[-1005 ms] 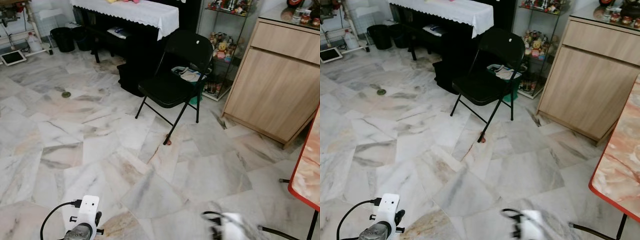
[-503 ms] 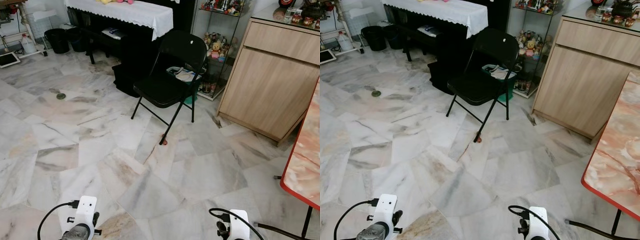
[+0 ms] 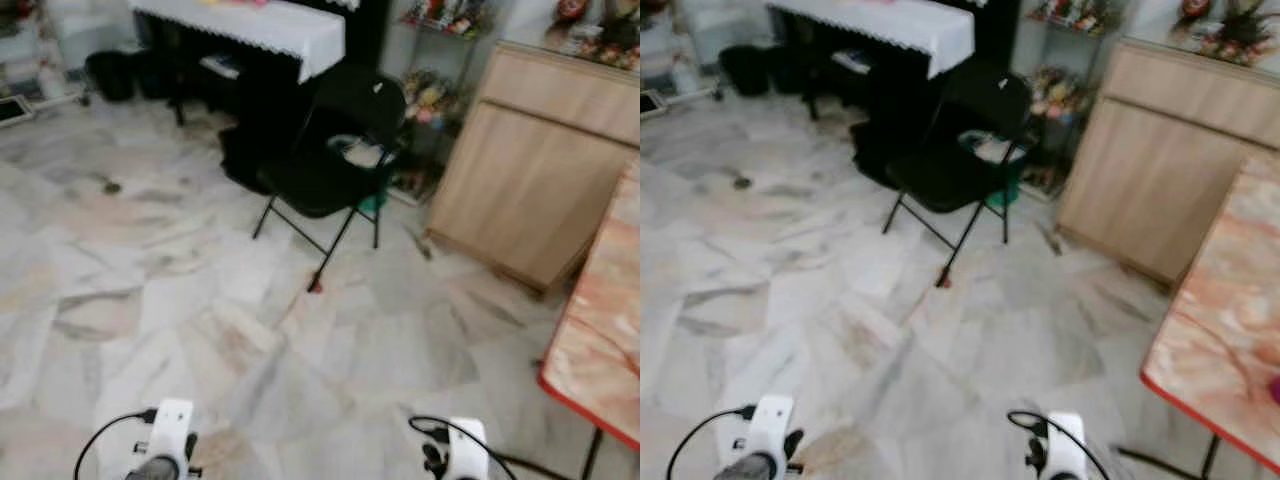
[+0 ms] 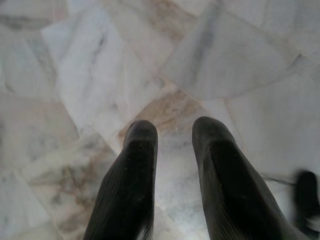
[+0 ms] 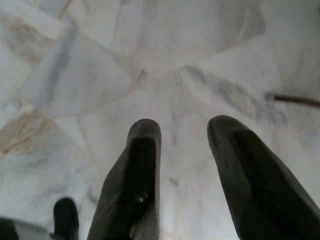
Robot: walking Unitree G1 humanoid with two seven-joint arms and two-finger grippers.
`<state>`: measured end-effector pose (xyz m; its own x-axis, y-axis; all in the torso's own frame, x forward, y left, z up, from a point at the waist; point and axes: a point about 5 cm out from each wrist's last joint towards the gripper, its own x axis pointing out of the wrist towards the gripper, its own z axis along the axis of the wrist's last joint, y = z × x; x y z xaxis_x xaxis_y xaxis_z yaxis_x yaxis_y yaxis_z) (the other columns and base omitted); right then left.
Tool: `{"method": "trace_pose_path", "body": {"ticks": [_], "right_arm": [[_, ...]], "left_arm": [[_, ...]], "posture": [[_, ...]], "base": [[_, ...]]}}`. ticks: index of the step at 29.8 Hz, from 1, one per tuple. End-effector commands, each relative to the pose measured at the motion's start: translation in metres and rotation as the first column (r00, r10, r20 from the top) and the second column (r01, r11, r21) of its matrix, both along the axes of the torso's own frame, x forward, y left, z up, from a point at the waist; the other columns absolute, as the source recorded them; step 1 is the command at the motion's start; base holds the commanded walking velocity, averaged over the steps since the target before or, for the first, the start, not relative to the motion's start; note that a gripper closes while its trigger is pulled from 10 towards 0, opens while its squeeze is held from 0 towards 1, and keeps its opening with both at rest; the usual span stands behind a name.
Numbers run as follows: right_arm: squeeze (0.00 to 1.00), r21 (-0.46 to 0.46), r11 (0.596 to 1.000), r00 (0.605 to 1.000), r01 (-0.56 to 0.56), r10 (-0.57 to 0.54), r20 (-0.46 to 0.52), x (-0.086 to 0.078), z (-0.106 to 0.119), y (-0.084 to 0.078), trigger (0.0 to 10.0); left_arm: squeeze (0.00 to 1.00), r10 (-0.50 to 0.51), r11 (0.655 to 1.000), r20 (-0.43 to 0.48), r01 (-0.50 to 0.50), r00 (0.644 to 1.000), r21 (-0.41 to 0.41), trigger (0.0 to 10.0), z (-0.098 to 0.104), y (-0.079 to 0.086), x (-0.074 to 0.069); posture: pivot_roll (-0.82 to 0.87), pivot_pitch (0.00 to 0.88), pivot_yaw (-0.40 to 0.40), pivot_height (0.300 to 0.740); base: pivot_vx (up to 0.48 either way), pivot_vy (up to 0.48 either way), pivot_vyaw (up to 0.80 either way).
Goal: Setting the table
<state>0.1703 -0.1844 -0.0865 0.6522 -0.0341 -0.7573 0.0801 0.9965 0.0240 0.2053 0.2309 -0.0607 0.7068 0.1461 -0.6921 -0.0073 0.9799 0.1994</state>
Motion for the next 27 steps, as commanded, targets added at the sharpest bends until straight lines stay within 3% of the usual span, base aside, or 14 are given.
{"method": "trace_pose_path", "body": {"ticks": [1,27], "right_arm": [[0.00,-0.021,1.000,1.000,0.014,-0.014,-0.018,-0.0046,-0.0011,-0.0094,10.0],[0.00,-0.024,1.000,0.998,0.015,-0.016,-0.061,-0.0144,-0.0054,-0.0120,10.0]], "left_arm": [[0.00,-0.001,1.000,0.004,0.001,1.000,-0.021,10.0,-0.0002,-0.0088,0.0039],[0.00,-0.006,1.000,0.005,0.006,1.000,-0.020,10.0,0.0003,-0.0079,0.0043]], "posture": [[0.11,0.000,-0.023,0.724],[0.11,0.000,-0.023,0.724]], "base": [[0.000,0.000,-0.69],[0.000,0.000,-0.69]]}}
